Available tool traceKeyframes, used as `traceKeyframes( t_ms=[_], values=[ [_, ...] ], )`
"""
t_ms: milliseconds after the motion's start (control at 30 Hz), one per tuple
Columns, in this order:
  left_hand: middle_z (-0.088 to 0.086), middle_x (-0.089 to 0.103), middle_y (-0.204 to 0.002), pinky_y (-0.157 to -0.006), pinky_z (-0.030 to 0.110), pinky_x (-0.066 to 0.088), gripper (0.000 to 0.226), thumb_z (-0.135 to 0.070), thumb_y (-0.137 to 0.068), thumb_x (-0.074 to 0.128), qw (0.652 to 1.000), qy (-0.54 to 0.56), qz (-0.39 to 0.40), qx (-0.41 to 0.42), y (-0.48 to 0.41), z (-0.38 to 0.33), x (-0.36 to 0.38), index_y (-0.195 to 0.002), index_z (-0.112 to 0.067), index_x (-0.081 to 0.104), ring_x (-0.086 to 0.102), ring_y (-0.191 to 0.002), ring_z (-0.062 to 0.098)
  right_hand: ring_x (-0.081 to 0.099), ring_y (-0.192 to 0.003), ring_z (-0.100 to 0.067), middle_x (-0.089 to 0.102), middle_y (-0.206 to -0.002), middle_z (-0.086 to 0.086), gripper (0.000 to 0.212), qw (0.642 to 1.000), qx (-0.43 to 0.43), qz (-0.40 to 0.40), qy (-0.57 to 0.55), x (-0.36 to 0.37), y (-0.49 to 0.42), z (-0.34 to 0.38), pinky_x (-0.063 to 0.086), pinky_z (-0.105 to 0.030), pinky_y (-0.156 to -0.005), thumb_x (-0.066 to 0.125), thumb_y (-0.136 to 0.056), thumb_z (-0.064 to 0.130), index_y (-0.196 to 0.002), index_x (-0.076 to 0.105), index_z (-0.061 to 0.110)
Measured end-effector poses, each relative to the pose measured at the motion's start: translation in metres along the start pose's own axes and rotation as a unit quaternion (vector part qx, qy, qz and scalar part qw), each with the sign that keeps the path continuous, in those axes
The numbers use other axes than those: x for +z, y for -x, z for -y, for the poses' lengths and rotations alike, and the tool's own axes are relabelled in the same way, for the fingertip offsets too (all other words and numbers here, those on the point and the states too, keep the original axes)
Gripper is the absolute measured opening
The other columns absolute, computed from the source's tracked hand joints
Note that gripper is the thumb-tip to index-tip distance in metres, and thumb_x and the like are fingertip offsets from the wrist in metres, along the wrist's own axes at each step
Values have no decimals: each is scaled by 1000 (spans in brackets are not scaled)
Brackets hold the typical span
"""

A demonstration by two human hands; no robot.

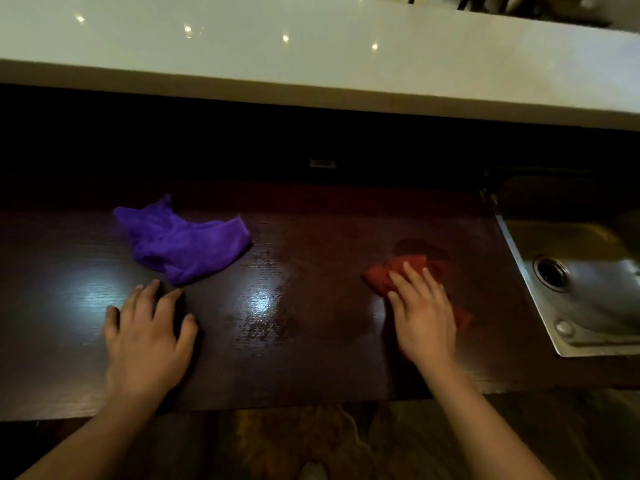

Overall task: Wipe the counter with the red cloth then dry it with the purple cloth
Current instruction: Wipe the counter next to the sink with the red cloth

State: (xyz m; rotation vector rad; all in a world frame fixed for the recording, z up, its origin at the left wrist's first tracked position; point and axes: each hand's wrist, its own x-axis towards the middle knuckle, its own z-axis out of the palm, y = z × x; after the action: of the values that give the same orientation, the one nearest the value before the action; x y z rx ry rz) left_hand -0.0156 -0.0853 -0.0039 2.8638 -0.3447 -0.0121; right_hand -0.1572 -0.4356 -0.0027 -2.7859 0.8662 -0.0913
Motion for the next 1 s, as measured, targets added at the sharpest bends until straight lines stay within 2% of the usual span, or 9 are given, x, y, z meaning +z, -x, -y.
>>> traceKeyframes(
  t_ms=[100, 267, 333, 533, 600, 700, 800, 867, 1000],
  values=[
    [20, 44, -145, -115, 63, 17, 62, -46, -83, 39, 1000, -15, 15, 3, 2, -3, -3, -131, -10, 55, 32, -140, 37, 24, -147, -23, 40, -154, 5, 40, 1000, 4, -5, -7, 4, -11, 18, 22, -46, -119, 44, -100, 37, -138, 51, 30],
    [17, 39, -150, -118, 61, 11, 56, -43, -89, 50, 999, -25, 34, 2, 3, -2, -4, -137, -14, 50, 25, -144, 33, 34, -143, -23, 44, -150, 8, 38, 977, -209, 34, 4, 12, 32, 20, 30, -46, -116, 50, -96, 39, -133, 55, 33],
    [16, 40, -149, -118, 59, 11, 60, -46, -86, 45, 999, -26, 34, 9, 4, -3, -5, -137, -15, 50, 28, -144, 32, 38, -141, -22, 48, -147, 7, 40, 971, -236, 28, 5, 8, 35, -2, 34, -46, -113, 43, -95, 41, -131, 58, 31],
    [20, 53, -138, -111, 60, 29, 59, -47, -87, 36, 990, -49, 28, 127, 13, -8, -4, -129, -15, 61, 45, -132, 38, 33, -141, -27, 48, -148, 0, 37, 998, 20, -41, -39, -4, -14, -28, 34, -50, -111, 46, -99, 34, -133, 57, 25],
    [19, 49, -141, -114, 61, 24, 60, -50, -87, 36, 994, -40, 36, 99, 16, -21, -1, -132, -18, 58, 39, -136, 38, 31, -142, -27, 45, -150, 2, 38, 999, -2, -29, -20, 0, -18, -13, 31, -47, -113, 48, -98, 35, -134, 56, 26],
    [21, 41, -146, -118, 60, 10, 61, -51, -86, 38, 999, 20, 26, -22, 18, -52, 8, -136, -19, 53, 27, -143, 38, 34, -142, -24, 46, -149, 6, 37, 992, -122, 5, -6, 6, 9, -1, 32, -46, -113, 47, -97, 40, -133, 56, 32],
    [23, 40, -145, -117, 62, 9, 61, -50, -85, 40, 999, 17, 5, -41, 18, -62, 19, -134, -17, 53, 25, -143, 40, 40, -138, -21, 49, -146, 10, 37, 974, -223, 28, 5, 2, 36, -18, 38, -44, -110, 44, -94, 44, -128, 58, 35],
    [24, 41, -143, -116, 63, 12, 60, -50, -84, 41, 999, 9, -4, -42, 17, -60, 23, -132, -16, 54, 27, -142, 41, 45, -136, -23, 54, -142, 5, 34, 981, -193, 4, -2, -2, 24, -38, 41, -45, -108, 49, -94, 38, -125, 62, 31],
    [23, 41, -142, -116, 63, 11, 60, -50, -84, 39, 999, -5, -3, -45, 17, -61, 25, -132, -17, 53, 26, -142, 40, 36, -140, -26, 50, -146, -1, 35, 998, 10, -47, -34, -6, -27, -41, 32, -44, -113, 52, -97, 31, -130, 59, 24]
  ],
)
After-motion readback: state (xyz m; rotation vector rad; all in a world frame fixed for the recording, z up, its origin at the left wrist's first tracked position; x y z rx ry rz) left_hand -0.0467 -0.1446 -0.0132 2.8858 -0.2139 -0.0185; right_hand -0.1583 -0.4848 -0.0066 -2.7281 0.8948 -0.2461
